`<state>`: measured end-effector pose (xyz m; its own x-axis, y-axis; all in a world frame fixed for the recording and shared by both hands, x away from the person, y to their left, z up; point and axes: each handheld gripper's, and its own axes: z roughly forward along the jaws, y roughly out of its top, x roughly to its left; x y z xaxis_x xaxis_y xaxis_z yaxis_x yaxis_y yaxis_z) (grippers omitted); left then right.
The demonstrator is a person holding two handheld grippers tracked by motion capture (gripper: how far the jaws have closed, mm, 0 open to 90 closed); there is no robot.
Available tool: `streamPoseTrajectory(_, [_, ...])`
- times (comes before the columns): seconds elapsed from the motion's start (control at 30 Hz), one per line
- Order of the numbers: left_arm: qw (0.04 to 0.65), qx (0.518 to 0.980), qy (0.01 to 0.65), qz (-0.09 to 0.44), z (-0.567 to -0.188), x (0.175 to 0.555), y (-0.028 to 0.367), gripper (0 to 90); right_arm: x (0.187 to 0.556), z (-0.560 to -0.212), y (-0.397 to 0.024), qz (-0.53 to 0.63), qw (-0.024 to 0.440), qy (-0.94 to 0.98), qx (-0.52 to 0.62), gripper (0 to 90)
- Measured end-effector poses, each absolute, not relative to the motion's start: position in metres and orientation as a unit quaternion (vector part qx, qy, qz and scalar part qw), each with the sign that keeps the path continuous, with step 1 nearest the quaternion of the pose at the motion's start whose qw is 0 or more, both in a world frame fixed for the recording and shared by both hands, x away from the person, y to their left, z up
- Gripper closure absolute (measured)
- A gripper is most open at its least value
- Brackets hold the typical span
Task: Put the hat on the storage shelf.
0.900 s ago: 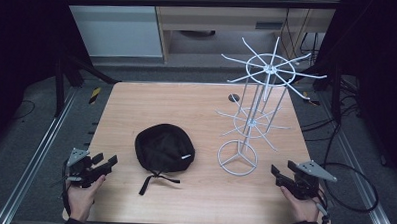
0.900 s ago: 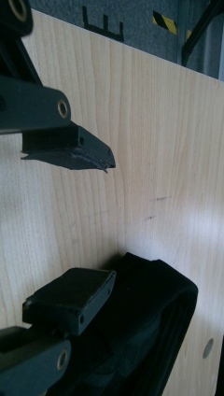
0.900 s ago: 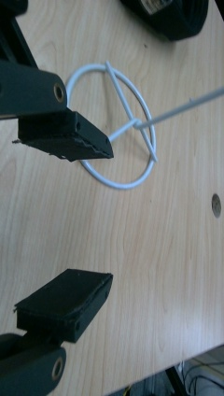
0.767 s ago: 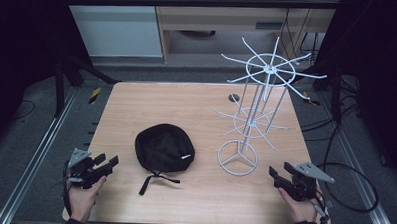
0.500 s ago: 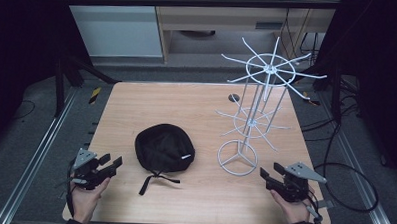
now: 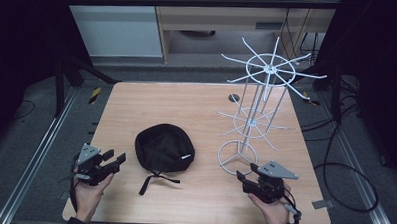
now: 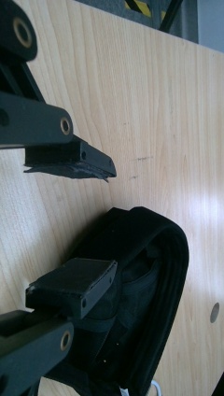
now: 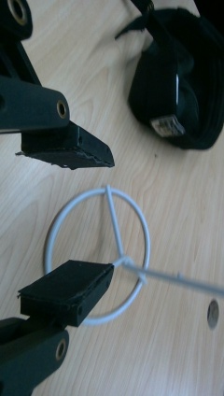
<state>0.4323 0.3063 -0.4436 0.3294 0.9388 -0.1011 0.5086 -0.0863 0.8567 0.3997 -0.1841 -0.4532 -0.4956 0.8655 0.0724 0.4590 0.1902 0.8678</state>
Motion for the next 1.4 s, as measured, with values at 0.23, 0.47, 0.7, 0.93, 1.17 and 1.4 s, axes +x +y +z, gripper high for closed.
streamPoseTrajectory(0.23, [0.441,0.686,0.518,0.257,-0.433,0.437,0.304,47.7,0.4,-0.448,-0.161,0.466,0.212,0.75,0.42,42.2])
streamPoseTrajectory(0.47, [0.451,0.683,0.514,0.258,-0.424,0.444,0.297,47.7,0.399,-0.439,-0.145,0.475,0.215,0.75,0.406,43.2])
streamPoseTrajectory(0.7, [0.451,0.688,0.509,0.253,-0.424,0.453,0.284,47.7,0.405,-0.434,-0.127,0.486,0.216,0.747,0.4,43.1])
streamPoseTrajectory(0.93, [0.44,0.694,0.508,0.258,-0.428,0.462,0.276,47.7,0.419,-0.433,-0.104,0.486,0.211,0.753,0.39,43.2])
streamPoseTrajectory(1.17, [0.431,0.698,0.513,0.255,-0.435,0.468,0.271,47.7,0.432,-0.436,-0.08,0.487,0.207,0.756,0.386,43.7])
streamPoseTrajectory(1.4, [0.414,0.704,0.521,0.248,-0.448,0.477,0.266,47.8,0.442,-0.443,-0.064,0.485,0.205,0.757,0.387,44.0])
